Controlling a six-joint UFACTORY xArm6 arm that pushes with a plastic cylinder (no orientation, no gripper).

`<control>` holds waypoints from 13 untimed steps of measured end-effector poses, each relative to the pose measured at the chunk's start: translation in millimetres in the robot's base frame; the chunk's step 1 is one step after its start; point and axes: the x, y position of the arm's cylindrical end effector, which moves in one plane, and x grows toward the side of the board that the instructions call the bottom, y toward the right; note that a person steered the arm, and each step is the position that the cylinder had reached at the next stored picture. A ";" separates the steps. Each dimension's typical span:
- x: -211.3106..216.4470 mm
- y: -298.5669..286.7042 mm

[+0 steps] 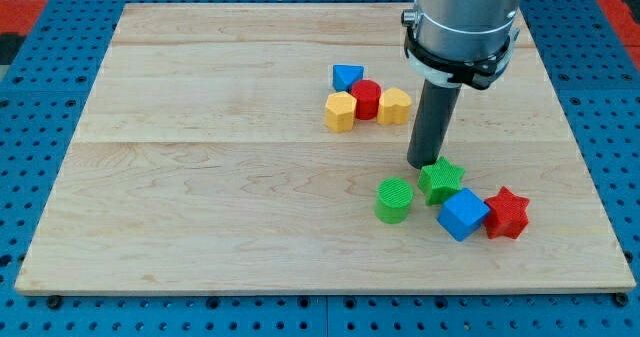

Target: Move the red star vertically to the top of the heart

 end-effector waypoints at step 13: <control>133.7 111.0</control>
